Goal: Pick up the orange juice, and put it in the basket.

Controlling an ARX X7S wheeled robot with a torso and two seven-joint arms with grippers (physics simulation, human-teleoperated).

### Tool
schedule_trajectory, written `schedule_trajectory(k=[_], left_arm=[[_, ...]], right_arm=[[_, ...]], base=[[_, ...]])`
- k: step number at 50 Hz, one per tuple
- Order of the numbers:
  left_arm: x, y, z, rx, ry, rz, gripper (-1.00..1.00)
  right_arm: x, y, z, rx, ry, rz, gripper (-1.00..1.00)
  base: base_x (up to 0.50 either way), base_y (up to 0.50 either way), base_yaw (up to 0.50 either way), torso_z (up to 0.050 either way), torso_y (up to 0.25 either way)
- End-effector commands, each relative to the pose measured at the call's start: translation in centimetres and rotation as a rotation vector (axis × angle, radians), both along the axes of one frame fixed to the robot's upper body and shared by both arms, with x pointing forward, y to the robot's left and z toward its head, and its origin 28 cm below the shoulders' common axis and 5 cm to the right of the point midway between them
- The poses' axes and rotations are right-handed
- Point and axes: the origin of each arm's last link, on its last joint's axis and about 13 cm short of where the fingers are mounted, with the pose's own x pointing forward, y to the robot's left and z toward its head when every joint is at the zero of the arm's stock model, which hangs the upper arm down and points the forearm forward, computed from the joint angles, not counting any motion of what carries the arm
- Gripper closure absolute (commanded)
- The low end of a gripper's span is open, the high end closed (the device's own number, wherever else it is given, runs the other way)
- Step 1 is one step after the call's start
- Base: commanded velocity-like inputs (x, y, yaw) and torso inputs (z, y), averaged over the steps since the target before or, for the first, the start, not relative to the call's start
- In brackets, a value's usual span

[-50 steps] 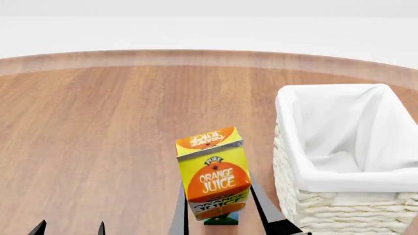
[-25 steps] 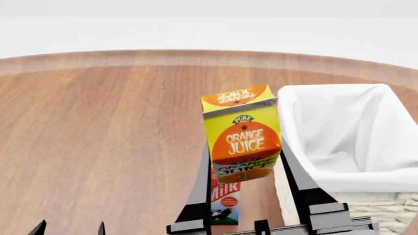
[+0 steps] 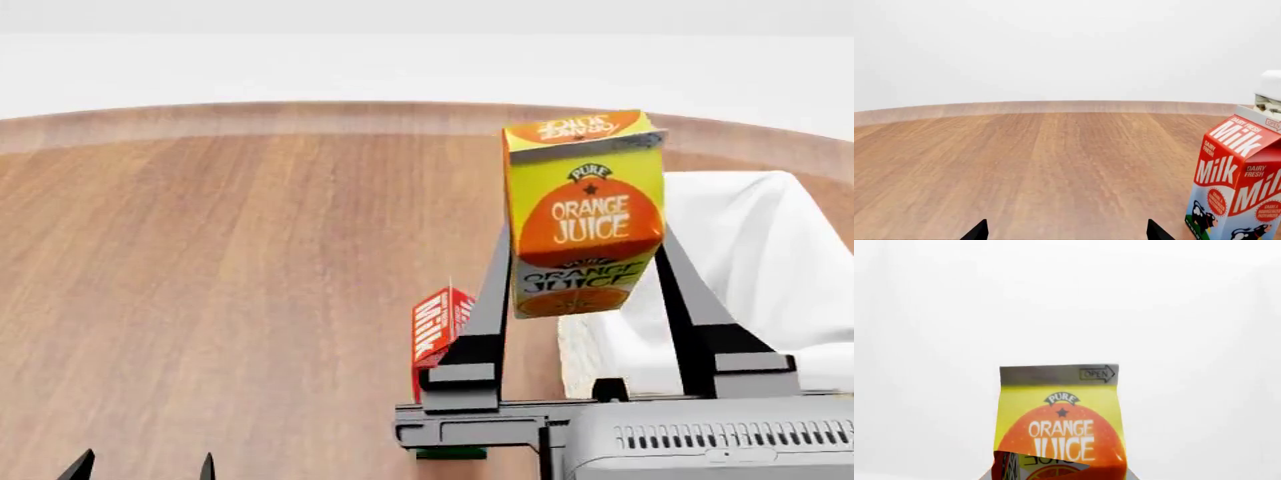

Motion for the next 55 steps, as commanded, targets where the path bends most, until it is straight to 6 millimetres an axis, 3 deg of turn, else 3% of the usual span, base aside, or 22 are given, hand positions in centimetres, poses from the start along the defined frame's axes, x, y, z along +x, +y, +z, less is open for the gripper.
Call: schedule_trajectory(k=[1,30,42,55], left_arm=[[0.0,0.0,0.0,0.000,0.000,0.000,-1.00],[0.0,0.0,0.0,0.000,0.000,0.000,-1.00],[0.0,0.0,0.0,0.000,0.000,0.000,-1.00],[0.0,0.0,0.0,0.000,0.000,0.000,-1.00]], right_arm=[[1.3,-1.2,0.5,-0.013,-0.024,-0.069,1.00],[5.1,-3.2,-0.4,0.003,0.056,-0.167,1.00],[7.7,-4.1,-2.0,-0.012,0.128,-0.225,1.00],[9.2,-4.4,-2.4,-0.019,0.157,-0.253,1.00]], base=[[0.00,0.00,0.00,0.000,0.000],[0.00,0.00,0.00,0.000,0.001],[0.00,0.00,0.00,0.000,0.001],[0.00,0.00,0.00,0.001,0.000]])
